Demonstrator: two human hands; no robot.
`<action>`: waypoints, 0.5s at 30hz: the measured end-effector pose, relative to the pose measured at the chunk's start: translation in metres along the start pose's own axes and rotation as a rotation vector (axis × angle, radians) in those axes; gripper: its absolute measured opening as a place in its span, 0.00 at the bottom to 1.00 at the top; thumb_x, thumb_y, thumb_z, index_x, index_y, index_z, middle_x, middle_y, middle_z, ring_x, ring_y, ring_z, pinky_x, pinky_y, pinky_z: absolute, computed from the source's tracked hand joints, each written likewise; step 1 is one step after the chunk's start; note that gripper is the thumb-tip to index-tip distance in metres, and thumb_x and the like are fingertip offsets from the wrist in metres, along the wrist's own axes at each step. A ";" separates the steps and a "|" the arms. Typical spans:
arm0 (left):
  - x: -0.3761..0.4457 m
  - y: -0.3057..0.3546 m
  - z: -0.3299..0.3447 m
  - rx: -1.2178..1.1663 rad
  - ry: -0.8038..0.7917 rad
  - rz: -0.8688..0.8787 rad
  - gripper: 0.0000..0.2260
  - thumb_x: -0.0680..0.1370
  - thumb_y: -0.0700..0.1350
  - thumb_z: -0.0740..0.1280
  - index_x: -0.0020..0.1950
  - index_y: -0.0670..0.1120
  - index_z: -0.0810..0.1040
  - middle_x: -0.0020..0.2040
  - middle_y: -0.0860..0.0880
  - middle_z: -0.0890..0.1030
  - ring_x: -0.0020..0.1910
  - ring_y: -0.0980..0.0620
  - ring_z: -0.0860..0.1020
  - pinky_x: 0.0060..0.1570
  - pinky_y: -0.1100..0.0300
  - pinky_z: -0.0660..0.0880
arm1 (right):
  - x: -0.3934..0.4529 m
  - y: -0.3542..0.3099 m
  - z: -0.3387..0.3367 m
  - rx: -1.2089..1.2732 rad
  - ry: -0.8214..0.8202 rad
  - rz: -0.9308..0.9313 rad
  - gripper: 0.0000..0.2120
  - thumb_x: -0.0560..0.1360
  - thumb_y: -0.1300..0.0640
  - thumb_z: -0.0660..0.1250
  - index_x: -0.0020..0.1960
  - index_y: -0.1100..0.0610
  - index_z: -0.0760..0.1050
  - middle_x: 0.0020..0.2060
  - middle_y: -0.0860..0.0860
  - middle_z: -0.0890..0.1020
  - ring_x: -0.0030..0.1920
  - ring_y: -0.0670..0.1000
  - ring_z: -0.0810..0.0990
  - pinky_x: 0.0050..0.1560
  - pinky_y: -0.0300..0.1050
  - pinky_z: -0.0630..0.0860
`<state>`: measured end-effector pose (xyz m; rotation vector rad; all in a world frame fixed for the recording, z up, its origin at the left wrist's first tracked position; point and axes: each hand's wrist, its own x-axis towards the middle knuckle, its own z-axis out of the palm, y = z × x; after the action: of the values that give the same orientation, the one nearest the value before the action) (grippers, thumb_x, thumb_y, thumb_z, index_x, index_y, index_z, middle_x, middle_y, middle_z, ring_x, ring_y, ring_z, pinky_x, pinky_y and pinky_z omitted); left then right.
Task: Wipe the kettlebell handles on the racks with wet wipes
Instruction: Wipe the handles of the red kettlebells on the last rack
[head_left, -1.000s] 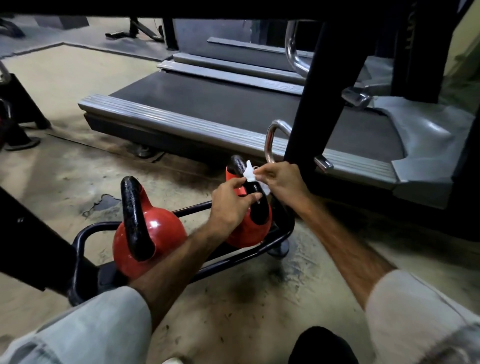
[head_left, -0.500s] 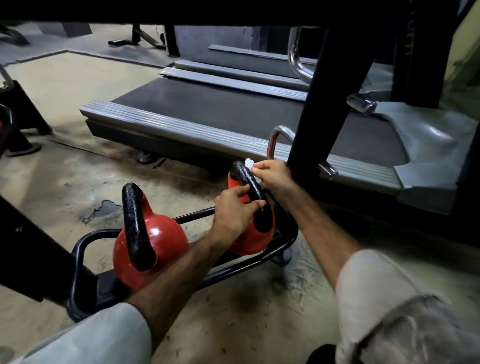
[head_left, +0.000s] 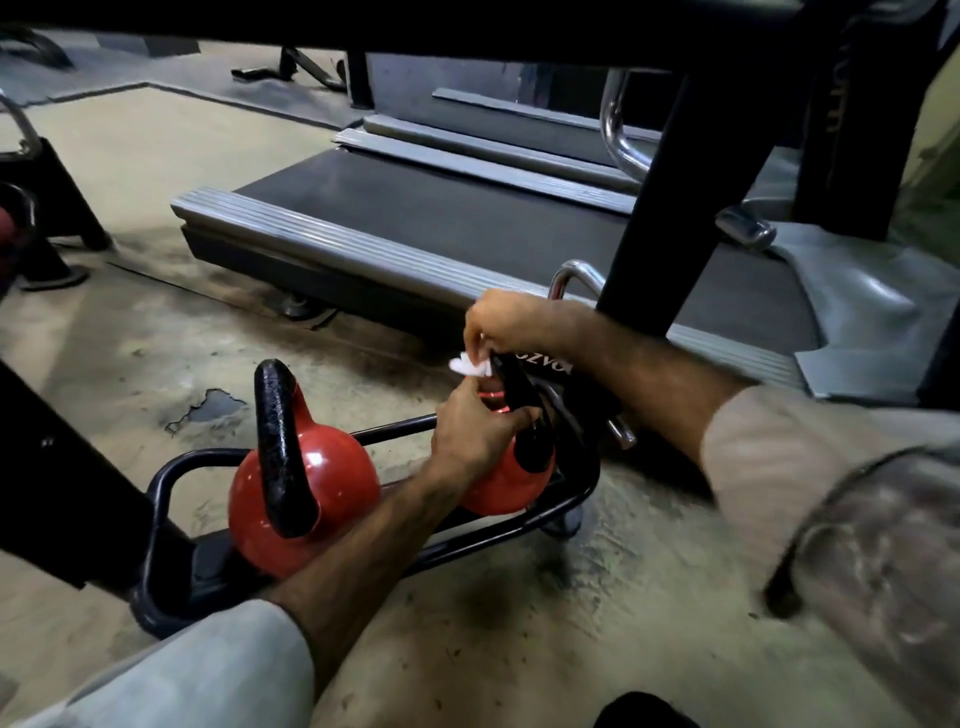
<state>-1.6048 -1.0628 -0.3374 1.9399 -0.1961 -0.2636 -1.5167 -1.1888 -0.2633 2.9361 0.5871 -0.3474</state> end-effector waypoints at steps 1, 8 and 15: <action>-0.002 0.000 -0.001 0.010 0.010 -0.034 0.16 0.61 0.55 0.79 0.43 0.51 0.80 0.42 0.51 0.84 0.44 0.52 0.82 0.48 0.52 0.80 | -0.002 -0.002 -0.003 -0.083 -0.106 -0.101 0.09 0.70 0.60 0.69 0.48 0.52 0.85 0.44 0.51 0.86 0.46 0.53 0.82 0.47 0.42 0.74; -0.003 -0.001 0.000 -0.144 -0.022 -0.198 0.22 0.53 0.62 0.77 0.39 0.50 0.81 0.34 0.51 0.84 0.38 0.49 0.83 0.45 0.48 0.81 | 0.010 -0.026 -0.027 -0.331 -0.351 -0.137 0.03 0.70 0.59 0.71 0.41 0.53 0.83 0.37 0.52 0.82 0.42 0.54 0.78 0.40 0.44 0.74; -0.001 -0.004 0.004 -0.258 -0.033 -0.200 0.21 0.56 0.55 0.80 0.40 0.44 0.80 0.35 0.50 0.84 0.34 0.52 0.82 0.44 0.49 0.82 | 0.015 -0.055 -0.030 -0.641 -0.511 -0.045 0.11 0.73 0.48 0.69 0.53 0.51 0.81 0.46 0.49 0.83 0.43 0.53 0.80 0.36 0.44 0.72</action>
<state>-1.6064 -1.0645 -0.3423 1.7005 0.0115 -0.4317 -1.5191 -1.1274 -0.2422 2.1149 0.5533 -0.7250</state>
